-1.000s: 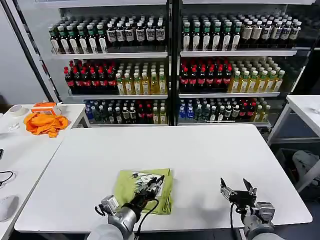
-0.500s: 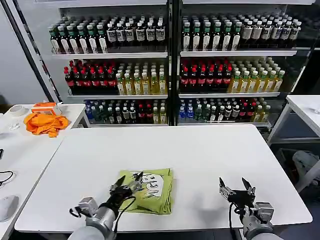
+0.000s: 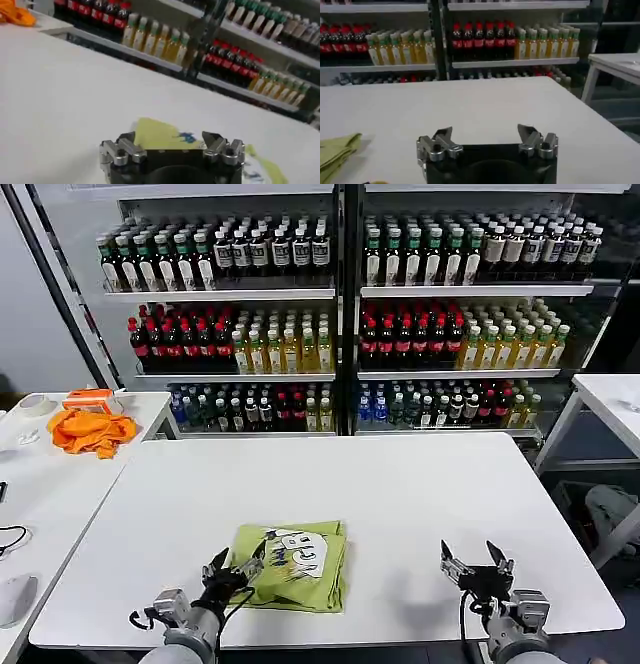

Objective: Fold and organize the clothes.

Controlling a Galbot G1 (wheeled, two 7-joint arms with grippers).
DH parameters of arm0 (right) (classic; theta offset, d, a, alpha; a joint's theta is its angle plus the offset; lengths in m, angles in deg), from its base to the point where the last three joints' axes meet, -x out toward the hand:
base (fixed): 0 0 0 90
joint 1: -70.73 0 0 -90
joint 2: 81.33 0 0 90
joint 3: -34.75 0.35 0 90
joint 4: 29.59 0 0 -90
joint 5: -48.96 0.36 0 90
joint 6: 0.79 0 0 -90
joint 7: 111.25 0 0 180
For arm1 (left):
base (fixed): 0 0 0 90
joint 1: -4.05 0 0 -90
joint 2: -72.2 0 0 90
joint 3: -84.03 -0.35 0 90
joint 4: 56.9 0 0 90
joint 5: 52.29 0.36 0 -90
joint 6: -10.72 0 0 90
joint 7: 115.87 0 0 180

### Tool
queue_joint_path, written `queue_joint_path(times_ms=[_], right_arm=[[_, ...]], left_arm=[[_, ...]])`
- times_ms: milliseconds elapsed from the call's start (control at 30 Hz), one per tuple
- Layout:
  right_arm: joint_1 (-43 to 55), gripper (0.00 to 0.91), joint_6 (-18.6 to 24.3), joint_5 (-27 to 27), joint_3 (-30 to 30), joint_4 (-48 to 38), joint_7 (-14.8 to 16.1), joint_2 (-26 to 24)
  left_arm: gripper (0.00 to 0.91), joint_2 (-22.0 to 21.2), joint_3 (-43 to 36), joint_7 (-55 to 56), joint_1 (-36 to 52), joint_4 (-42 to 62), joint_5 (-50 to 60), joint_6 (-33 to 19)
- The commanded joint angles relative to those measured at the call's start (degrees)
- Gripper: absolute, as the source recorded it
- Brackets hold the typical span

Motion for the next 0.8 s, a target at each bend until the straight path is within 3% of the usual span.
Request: queue_joint_path(times_ms=[33,200,267,333,400,533,567,600,633,667,800], right_arm=[[0.01,0.907,-0.10,-0.15,-0.04,0.11,-0.08,0.15],[0.10,0.907,-0.21,-0.38,-0.31,0.20,-0.13,0.34],[0.23,0.907,-0.25,-0.47,-0.49,0.16,-0.17,0.38],[0.37,0.907,-0.33,-0.58,-0.63,0.13,-0.24,0.44],[0.38,0.907,-0.35,-0.63,-0.59,0.18,-0.29,0.50],[-0.08,0.907,-0.37,-0.61,-0.07,0.23,-0.26,0.44],[-0.17,0.907,-0.33,-0.63,0.03,0.21,-0.24,0.42],[-0.26,0.907,-0.31,-0.62,0.12,0.21,-0.20,0.40],[-0.29,0.907,-0.32,-0.62,0.19,0.23,-0.19,0.40],[-0.31,0.907,-0.31,-0.62,0.27,0.27,-0.19,0.41],[-0.31,0.907,-0.32,-0.66,0.26,0.24,-0.19,0.50]], left_arm=[[0.907,0.07,-0.70,-0.51,-0.19,3.41,0.30,0.06],[0.907,-0.49,-1.13,-0.67,0.21,4.93,-1.30,0.73],[0.695,-0.71,-1.07,-0.89,0.51,4.80,-3.49,1.14],[0.353,-0.87,-0.92,-0.99,1.02,4.93,-6.11,1.35],[0.282,-1.08,-0.52,-0.78,1.80,5.87,-7.53,1.82],[0.302,-0.63,0.61,-0.62,2.32,5.33,-5.77,0.24],[0.373,-0.33,0.82,-0.47,2.23,4.90,-5.20,0.01],[0.534,-0.07,0.97,-0.34,2.09,4.64,-3.93,-0.31],[0.796,0.29,1.07,-0.29,2.07,4.53,-2.62,-0.78],[0.907,0.58,1.19,-0.29,2.09,4.44,-1.61,-1.14],[0.907,1.52,1.62,-0.39,3.07,4.34,1.44,-2.57]])
